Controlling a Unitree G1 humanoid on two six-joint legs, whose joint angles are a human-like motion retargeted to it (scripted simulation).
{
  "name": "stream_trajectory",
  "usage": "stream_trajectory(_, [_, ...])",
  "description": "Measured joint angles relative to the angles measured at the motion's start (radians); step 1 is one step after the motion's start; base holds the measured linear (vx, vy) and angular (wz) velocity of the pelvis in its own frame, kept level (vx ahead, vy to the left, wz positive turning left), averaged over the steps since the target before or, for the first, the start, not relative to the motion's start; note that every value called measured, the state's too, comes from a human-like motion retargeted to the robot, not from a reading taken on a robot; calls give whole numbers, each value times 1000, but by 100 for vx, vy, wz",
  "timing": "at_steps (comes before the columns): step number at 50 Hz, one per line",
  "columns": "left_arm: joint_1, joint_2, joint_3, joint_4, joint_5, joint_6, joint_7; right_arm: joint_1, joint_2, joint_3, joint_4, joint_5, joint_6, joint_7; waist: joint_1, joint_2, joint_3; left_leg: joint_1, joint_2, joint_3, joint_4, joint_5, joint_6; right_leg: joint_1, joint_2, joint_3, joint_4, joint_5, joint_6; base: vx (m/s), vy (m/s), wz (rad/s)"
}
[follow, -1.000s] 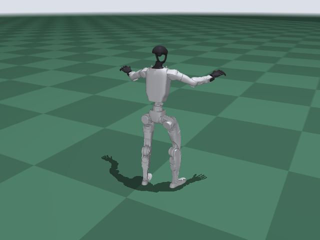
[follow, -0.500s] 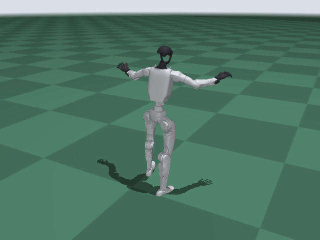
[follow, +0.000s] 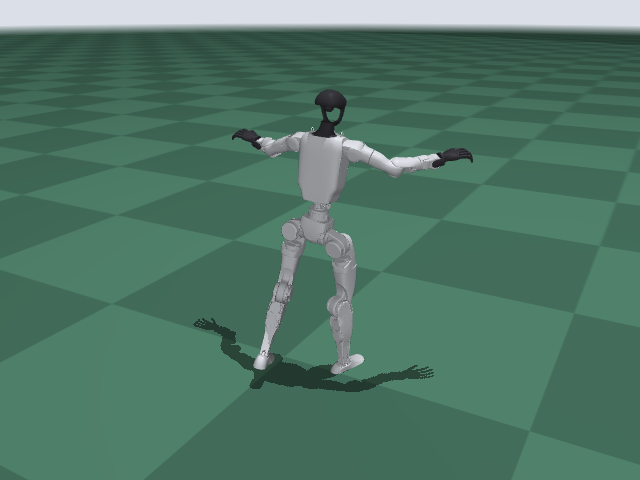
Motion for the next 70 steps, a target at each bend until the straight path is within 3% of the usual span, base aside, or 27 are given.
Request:
stream_trajectory(3, [-15,-17,9,-26,-98,-99,123,9,-5,-22,-9,7,-38,-58,-23,31,-10,79,-16,-55,-165,40,-31,-34,11,-19,3,21,8,-35,19,40])
stream_trajectory(7, [-39,-38,-1,-52,-208,-236,239,15,-9,-46,-11,3,-80,-111,-57,70,-16,118,-9,-67,-355,17,-73,-86,39,-45,-14,42,10,-43,17,42])
stream_trajectory(10, [-59,-38,-27,-58,-218,-271,249,15,-4,-49,-6,-3,-88,-125,-83,84,-3,122,-12,-56,-437,10,-90,-97,48,-59,-49,30,10,-45,18,41])
stream_trajectory(18, [-112,10,-101,-48,-144,-272,190,-13,34,-2,11,-7,-103,-138,-79,79,52,79,-12,-16,-503,48,-122,-139,78,-47,-76,-119,6,-46,15,-13])
stream_trajectory(25, [-111,48,-113,-52,-142,-295,187,-30,35,33,2,29,-128,-163,-52,73,62,10,-1,36,-501,103,-142,-108,105,-5,-67,-71,-32,-40,4,-35])
stream_trajectory(30, [-94,59,-114,-61,-127,-301,188,-27,23,48,-2,70,-166,-177,-33,94,36,-47,28,54,-501,138,-124,-86,127,92,103,-127,-105,-34,0,-23])
stream_trajectory(37, [-68,64,-117,-71,16,-181,54,-13,25,56,3,65,-161,-93,45,107,-33,-131,68,105,-503,177,-102,-93,126,153,516,-299,-167,-30,-6,-43])
stream_trajectory(40, [-54,64,-114,-73,54,-154,18,-10,31,58,3,54,-150,-66,78,100,-47,-151,74,128,-503,195,-102,-41,129,201,590,-319,-156,-28,-13,-39])
stream_trajectory(43, [-43,61,-99,-75,35,-169,35,-14,34,56,-3,44,-142,-68,113,88,-46,-165,75,154,-503,216,-108,40,133,251,563,-252,-131,-31,-18,-40])
stream_trajectory(50, [-38,40,-47,-62,-119,-332,204,-39,13,54,-27,36,-165,-165,181,65,3,-218,71,195,-503,260,-128,211,112,261,171,-257,-78,-40,-25,-33])
stream_trajectory(57, [-40,11,-28,-53,-185,-474,268,-43,-17,44,-36,22,-205,-224,189,54,40,-315,46,137,-503,162,-62,186,106,236,-13,-149,-20,-47,-22,10])
stream_trajectory(60, [-47,6,-39,-47,-172,-437,238,-43,-17,44,-27,10,-185,-200,173,46,48,-323,26,132,-503,162,-43,153,101,217,-32,-109,-5,-43,-16,39])
stream_trajectory(65, [-64,5,-62,-41,-113,-255,147,-43,-18,47,-11,-10,-101,-114,149,27,44,-259,-19,88,-497,174,12,85,85,196,-35,-64,-2,-39,-10,35])
stream_trajectory(70, [-73,9,-73,-41,-27,-98,46,-38,-14,43,-8,-28,-32,-43,127,-9,34,-194,-49,38,-318,47,67,39,44,192,-41,-22,3,-32,-5,19])
